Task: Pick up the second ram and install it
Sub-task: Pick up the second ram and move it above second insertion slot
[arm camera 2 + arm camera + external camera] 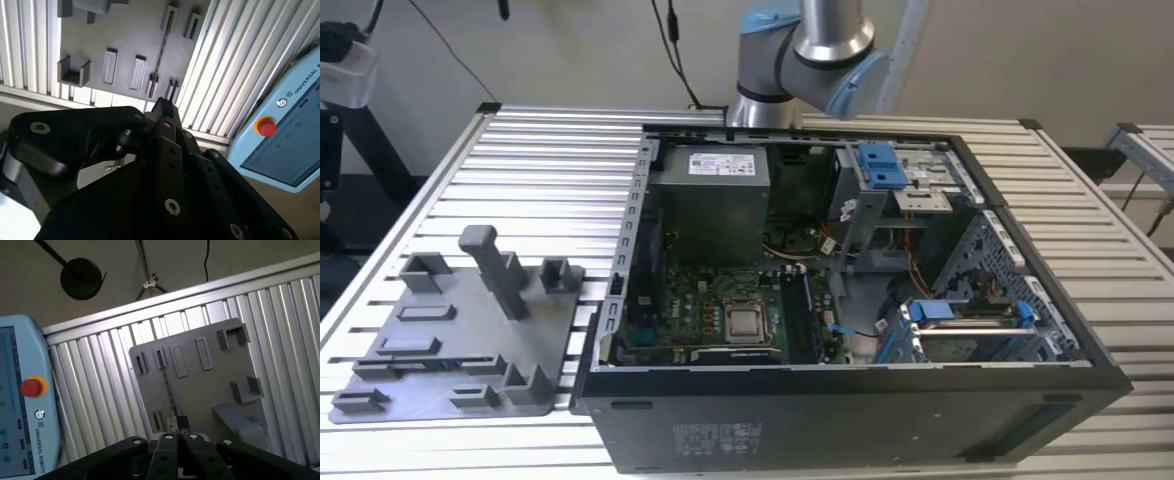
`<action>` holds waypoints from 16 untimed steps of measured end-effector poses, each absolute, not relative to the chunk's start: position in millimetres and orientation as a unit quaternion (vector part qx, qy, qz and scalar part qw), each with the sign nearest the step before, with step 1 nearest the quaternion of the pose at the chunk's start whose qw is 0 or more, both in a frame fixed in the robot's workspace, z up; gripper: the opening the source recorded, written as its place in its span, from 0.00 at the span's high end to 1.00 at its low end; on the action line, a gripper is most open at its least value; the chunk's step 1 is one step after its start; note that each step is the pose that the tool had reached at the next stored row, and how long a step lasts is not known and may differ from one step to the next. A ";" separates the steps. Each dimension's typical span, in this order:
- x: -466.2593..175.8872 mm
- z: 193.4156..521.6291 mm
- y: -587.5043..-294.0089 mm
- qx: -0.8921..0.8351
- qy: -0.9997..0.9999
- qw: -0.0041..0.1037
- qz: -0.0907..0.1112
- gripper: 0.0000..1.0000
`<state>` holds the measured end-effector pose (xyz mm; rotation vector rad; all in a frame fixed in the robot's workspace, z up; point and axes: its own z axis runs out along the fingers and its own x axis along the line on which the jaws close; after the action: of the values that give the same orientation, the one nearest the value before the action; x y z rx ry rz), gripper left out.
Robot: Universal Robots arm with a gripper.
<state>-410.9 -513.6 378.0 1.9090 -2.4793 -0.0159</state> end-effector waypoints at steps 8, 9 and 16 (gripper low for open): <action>-411.1 376.4 -513.5 0.662 -0.750 0.004 -0.002 0.89; -411.0 376.2 -513.5 0.667 -0.745 0.003 -0.002 0.89; -411.1 375.4 -513.5 0.699 -0.715 0.002 0.000 0.89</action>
<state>-411.1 -513.5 375.4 2.1927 -2.2450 -0.0008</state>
